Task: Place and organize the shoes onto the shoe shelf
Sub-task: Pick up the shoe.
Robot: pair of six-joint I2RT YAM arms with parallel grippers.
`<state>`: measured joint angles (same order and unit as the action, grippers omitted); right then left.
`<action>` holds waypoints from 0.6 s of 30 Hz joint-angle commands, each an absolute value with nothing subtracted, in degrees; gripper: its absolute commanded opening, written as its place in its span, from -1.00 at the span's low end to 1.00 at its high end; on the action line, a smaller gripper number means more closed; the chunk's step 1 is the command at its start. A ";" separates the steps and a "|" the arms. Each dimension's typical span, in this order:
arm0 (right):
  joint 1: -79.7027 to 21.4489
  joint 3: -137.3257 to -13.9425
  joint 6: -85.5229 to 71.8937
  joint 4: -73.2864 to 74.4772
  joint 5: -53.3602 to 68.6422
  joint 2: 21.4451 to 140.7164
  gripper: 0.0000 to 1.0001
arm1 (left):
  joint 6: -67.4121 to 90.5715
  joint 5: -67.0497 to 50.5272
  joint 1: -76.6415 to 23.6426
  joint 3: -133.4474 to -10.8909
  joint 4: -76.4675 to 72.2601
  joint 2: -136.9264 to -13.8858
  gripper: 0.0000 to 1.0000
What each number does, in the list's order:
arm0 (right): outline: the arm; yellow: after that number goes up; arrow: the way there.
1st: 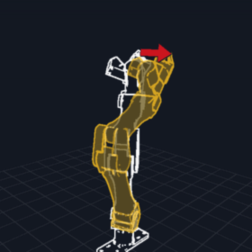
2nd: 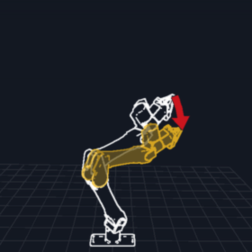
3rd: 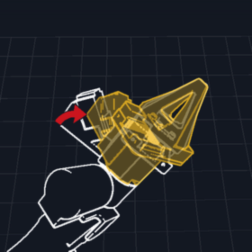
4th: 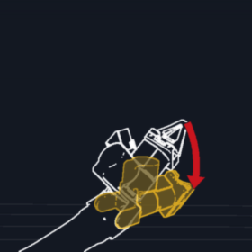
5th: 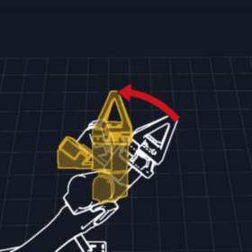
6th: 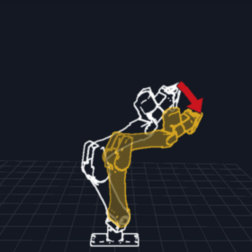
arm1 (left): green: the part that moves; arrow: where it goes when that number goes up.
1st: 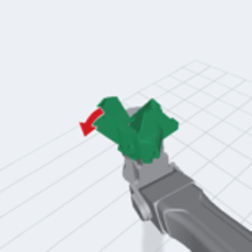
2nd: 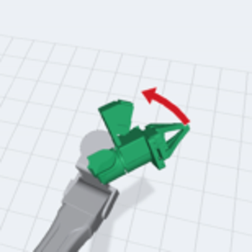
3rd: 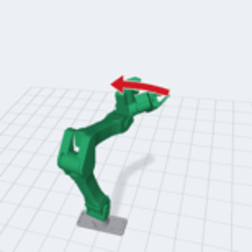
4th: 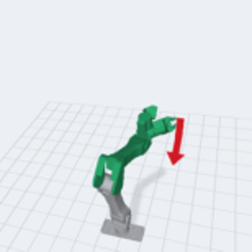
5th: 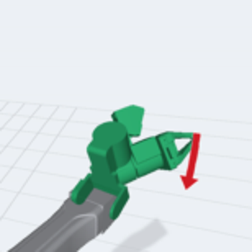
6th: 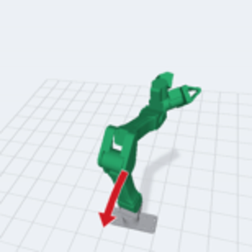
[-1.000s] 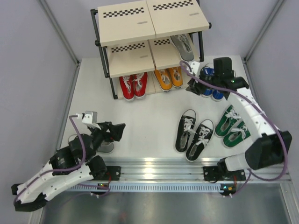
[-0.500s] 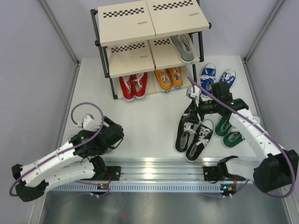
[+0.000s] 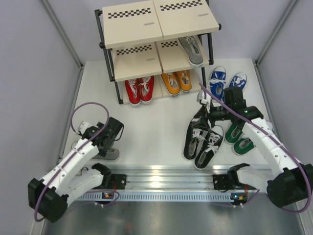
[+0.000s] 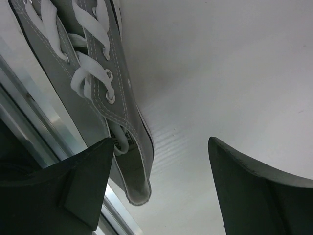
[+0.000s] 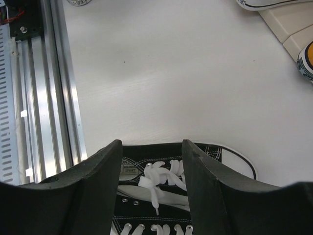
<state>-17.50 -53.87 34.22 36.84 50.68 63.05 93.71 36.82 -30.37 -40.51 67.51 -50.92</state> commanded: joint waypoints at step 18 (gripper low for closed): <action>-16.08 -53.17 35.42 35.51 51.85 62.23 0.06 | 53.40 16.29 -16.44 -34.45 37.81 -40.48 -1.00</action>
<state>-16.78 -53.23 34.33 36.49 50.65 63.00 66.85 23.73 -16.47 -33.47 48.31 -48.58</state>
